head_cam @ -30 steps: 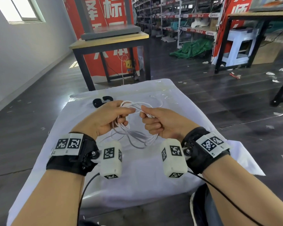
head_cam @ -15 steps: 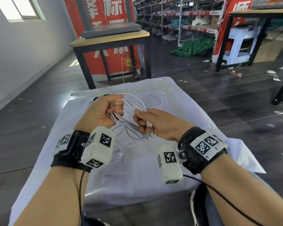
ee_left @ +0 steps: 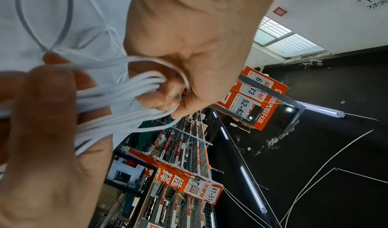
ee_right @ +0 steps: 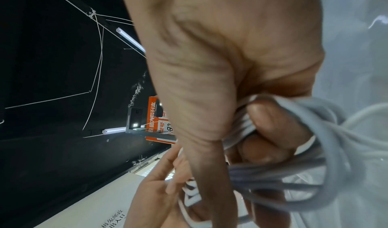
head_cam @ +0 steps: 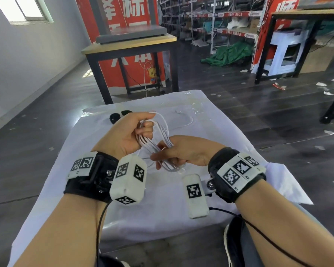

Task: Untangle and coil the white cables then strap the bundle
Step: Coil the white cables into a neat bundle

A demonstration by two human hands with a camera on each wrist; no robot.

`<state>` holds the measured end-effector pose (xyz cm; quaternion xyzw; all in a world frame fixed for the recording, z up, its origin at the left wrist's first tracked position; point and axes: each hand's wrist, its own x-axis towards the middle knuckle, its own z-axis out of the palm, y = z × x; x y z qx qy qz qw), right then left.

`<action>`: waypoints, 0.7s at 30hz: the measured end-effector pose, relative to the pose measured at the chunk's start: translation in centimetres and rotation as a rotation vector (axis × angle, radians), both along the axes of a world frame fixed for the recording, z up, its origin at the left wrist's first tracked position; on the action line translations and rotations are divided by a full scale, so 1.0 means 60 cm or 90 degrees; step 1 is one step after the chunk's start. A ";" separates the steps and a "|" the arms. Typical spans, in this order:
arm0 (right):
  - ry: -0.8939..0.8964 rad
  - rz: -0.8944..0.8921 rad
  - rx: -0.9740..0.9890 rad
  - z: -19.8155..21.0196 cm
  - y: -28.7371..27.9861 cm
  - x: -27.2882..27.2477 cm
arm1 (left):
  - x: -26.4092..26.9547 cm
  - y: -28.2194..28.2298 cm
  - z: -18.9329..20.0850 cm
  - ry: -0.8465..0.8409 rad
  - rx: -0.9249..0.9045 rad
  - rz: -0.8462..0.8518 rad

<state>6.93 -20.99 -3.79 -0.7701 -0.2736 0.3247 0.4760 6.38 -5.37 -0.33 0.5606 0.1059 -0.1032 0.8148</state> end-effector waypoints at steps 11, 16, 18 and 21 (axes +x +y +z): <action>-0.032 -0.010 0.057 -0.017 -0.005 0.001 | -0.003 -0.004 0.003 -0.008 0.025 -0.008; 0.080 -0.044 0.126 -0.009 -0.005 -0.002 | -0.007 0.017 0.008 0.015 0.010 0.004; 0.078 -0.049 0.121 -0.002 -0.003 -0.006 | -0.007 0.017 0.007 0.011 0.010 0.023; 0.085 -0.053 0.125 0.000 -0.002 -0.008 | -0.003 0.005 0.002 -0.007 0.049 0.038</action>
